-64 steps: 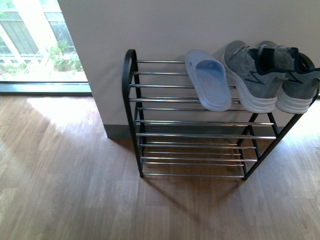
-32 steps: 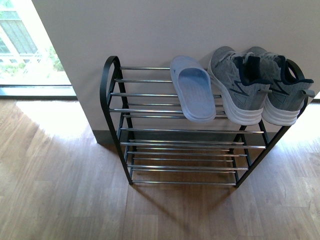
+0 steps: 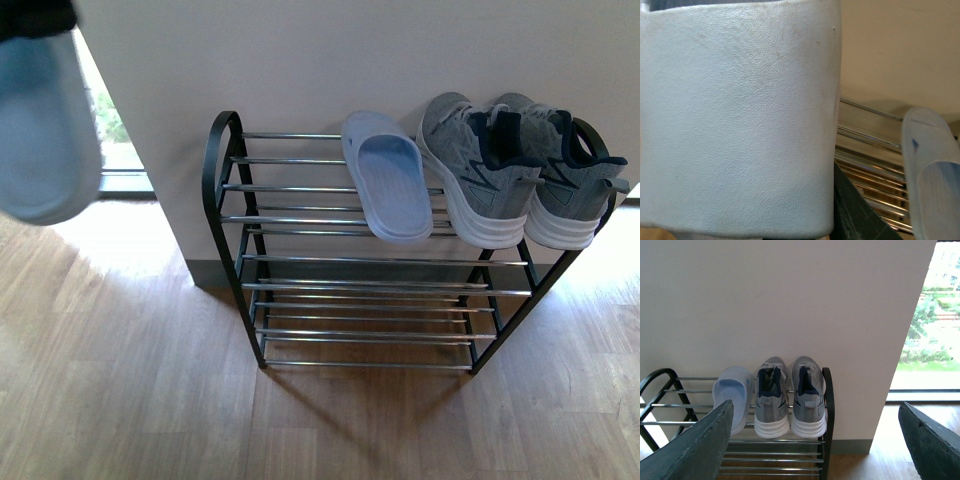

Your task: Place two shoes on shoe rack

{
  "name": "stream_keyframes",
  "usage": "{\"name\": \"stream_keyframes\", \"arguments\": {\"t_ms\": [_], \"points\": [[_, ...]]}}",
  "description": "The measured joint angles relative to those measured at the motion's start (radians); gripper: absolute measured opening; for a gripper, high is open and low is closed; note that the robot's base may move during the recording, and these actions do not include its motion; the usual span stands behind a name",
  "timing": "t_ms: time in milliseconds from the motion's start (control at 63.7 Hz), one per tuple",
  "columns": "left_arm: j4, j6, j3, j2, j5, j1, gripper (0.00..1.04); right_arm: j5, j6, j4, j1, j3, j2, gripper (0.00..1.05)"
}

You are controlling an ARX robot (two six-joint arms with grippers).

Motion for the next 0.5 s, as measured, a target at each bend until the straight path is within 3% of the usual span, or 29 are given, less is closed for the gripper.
{"name": "stream_keyframes", "arguments": {"t_ms": [267, 502], "points": [[-0.15, -0.071, 0.457, 0.393, 0.109, -0.076, 0.02, 0.0, 0.0, 0.0, 0.0, 0.0, 0.0, 0.96], [-0.301, -0.1, 0.768, 0.616, 0.131, -0.097, 0.02, 0.0, 0.0, 0.0, 0.0, 0.0, 0.0, 0.96]]}}
